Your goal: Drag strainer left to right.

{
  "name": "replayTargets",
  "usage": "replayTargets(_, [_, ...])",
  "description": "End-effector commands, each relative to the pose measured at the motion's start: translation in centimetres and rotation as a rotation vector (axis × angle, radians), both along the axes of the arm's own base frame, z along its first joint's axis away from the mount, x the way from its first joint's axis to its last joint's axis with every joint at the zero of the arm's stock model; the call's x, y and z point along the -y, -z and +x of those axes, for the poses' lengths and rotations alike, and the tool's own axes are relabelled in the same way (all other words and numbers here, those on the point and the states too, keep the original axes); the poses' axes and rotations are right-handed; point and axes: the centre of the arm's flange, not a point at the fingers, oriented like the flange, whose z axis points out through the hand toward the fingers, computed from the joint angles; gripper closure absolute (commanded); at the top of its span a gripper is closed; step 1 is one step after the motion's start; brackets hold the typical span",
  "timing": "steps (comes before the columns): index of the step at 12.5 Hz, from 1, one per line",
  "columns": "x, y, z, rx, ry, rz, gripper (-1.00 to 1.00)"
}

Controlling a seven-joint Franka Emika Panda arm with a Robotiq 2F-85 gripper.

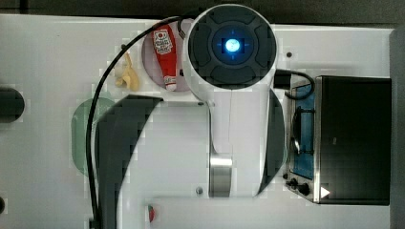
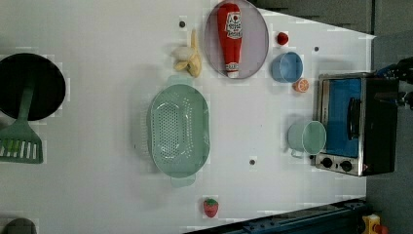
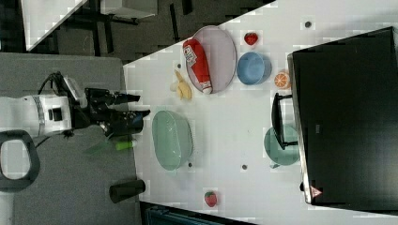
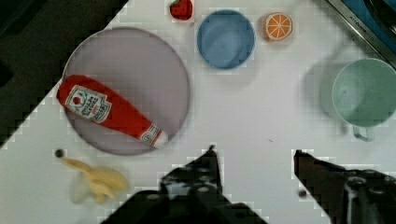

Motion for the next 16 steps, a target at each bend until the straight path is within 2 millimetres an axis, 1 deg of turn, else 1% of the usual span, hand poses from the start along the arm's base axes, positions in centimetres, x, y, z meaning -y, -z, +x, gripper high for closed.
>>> replayTargets(1, [2.4, -8.2, -15.6, -0.003, 0.132, 0.012, -0.59])
replayTargets(3, [2.5, -8.2, -15.7, -0.004, 0.138, 0.015, -0.99])
replayTargets(4, [1.7, -8.2, -15.5, 0.001, 0.126, 0.027, -1.0])
replayTargets(5, [0.2, -7.9, -15.3, -0.006, 0.1, 0.046, -1.0])
replayTargets(8, [-7.2, -6.0, -14.3, -0.046, 0.01, 0.059, -1.0])
replayTargets(11, [-15.4, -2.8, -13.1, -0.048, 0.09, 0.007, -1.0])
replayTargets(13, [-21.0, 0.3, -12.5, -0.035, 0.168, -0.007, -1.0])
replayTargets(15, [-26.3, 4.3, -12.1, -0.033, 0.264, 0.002, -1.0])
replayTargets(16, [-28.6, 6.5, -11.8, -0.036, 0.313, 0.017, -1.0])
